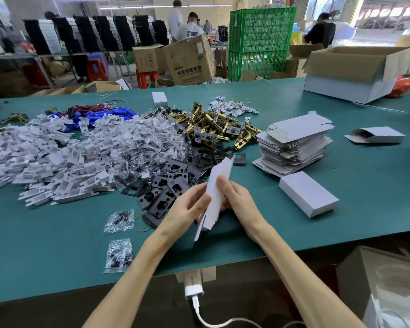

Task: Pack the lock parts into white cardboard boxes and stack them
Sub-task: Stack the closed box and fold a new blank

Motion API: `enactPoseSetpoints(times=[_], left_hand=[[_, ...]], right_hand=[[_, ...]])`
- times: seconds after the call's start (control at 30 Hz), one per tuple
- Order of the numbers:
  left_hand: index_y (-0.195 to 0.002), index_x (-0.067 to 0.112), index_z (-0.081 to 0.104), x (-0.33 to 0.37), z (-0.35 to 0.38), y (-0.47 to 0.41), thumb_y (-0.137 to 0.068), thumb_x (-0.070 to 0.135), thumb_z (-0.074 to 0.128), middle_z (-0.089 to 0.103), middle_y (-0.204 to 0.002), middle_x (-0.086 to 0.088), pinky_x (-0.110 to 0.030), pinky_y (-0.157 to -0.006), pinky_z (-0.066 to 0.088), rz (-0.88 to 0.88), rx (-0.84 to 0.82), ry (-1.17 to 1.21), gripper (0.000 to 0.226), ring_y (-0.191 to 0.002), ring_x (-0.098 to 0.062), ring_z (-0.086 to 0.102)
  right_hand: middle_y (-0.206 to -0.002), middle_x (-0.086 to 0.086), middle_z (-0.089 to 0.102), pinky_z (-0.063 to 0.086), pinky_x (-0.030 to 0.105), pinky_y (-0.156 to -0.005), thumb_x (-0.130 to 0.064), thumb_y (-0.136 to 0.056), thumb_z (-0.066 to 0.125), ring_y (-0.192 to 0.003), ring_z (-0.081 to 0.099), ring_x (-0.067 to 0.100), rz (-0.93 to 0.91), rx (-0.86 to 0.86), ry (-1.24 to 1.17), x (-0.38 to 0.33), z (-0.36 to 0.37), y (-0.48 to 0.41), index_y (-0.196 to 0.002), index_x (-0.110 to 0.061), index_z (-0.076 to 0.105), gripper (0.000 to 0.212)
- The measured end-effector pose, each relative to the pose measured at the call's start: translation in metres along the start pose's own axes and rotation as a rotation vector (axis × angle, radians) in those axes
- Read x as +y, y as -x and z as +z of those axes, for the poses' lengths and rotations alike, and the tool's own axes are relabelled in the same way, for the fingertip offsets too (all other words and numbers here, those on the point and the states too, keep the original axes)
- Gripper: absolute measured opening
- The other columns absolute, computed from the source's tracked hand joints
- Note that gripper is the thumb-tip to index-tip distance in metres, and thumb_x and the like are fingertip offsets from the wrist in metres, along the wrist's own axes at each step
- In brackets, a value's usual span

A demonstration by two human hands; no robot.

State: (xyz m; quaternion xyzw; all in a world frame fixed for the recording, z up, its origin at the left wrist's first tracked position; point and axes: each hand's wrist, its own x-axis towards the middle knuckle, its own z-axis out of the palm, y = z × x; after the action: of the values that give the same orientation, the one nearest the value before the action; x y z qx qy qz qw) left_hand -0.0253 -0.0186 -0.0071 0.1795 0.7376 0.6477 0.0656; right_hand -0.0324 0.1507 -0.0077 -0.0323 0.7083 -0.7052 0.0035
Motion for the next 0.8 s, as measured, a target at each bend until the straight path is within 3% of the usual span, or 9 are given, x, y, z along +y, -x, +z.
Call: enactPoseSetpoints(times=[0.17,0.27,0.43,0.6,0.73,0.8], left_hand=[[-0.133,0.019,0.061,0.001,-0.001,0.001,-0.077,0.057,0.071,0.075,-0.124,0.004,-0.024,-0.092,0.054,-0.022,0.021,0.048,0.068,-0.115,-0.014,0.071],[-0.130,0.016,0.063,-0.001,-0.002,0.001,-0.073,0.056,0.074,0.075,-0.121,0.001,-0.025,-0.089,0.056,-0.022,0.071,0.065,0.070,-0.112,-0.016,0.072],[-0.131,0.016,0.063,-0.004,-0.006,-0.001,-0.069,0.053,0.081,0.075,-0.122,-0.001,-0.035,-0.093,0.059,-0.055,0.125,0.119,0.075,-0.112,-0.021,0.072],[-0.130,0.019,0.062,-0.007,-0.006,-0.001,-0.069,0.053,0.085,0.076,-0.118,0.001,-0.030,-0.080,0.060,-0.083,0.135,0.107,0.073,-0.105,-0.020,0.075],[-0.124,0.013,0.066,-0.006,-0.007,0.000,-0.082,0.053,0.077,0.078,-0.110,-0.009,-0.033,-0.068,0.060,-0.137,0.149,0.137,0.060,-0.093,-0.027,0.077],[-0.121,0.008,0.067,-0.007,-0.008,0.000,-0.089,0.045,0.073,0.078,-0.109,-0.013,-0.037,-0.069,0.062,-0.152,0.150,0.161,0.049,-0.091,-0.031,0.076]], right_hand=[[-0.103,0.023,0.073,0.054,0.045,-0.080,-0.073,-0.079,0.059,-0.082,0.065,0.021,-0.026,-0.012,0.005,-0.002,-0.001,0.003,-0.107,0.001,0.069,0.080],[-0.109,0.025,0.071,0.054,0.051,-0.088,-0.062,-0.089,0.056,-0.087,0.066,0.023,-0.026,-0.045,-0.009,-0.002,-0.001,0.005,-0.109,0.003,0.068,0.069],[-0.103,0.008,0.077,0.057,0.031,-0.080,-0.052,-0.091,0.061,-0.087,0.071,0.014,-0.034,-0.109,-0.007,0.000,-0.003,0.005,-0.104,-0.014,0.075,0.042],[-0.095,0.007,0.079,0.057,0.026,-0.077,-0.049,-0.089,0.063,-0.083,0.073,0.017,0.011,-0.092,-0.053,0.003,-0.006,0.004,-0.089,-0.016,0.079,0.037],[-0.096,0.009,0.078,0.054,0.033,-0.081,-0.043,-0.089,0.069,-0.084,0.071,0.020,0.027,-0.079,-0.104,0.005,-0.010,0.005,-0.090,-0.011,0.077,0.033],[-0.101,0.012,0.078,0.055,0.035,-0.084,-0.034,-0.094,0.071,-0.088,0.072,0.021,0.018,-0.079,-0.126,0.006,-0.012,0.005,-0.095,-0.008,0.076,0.027]])
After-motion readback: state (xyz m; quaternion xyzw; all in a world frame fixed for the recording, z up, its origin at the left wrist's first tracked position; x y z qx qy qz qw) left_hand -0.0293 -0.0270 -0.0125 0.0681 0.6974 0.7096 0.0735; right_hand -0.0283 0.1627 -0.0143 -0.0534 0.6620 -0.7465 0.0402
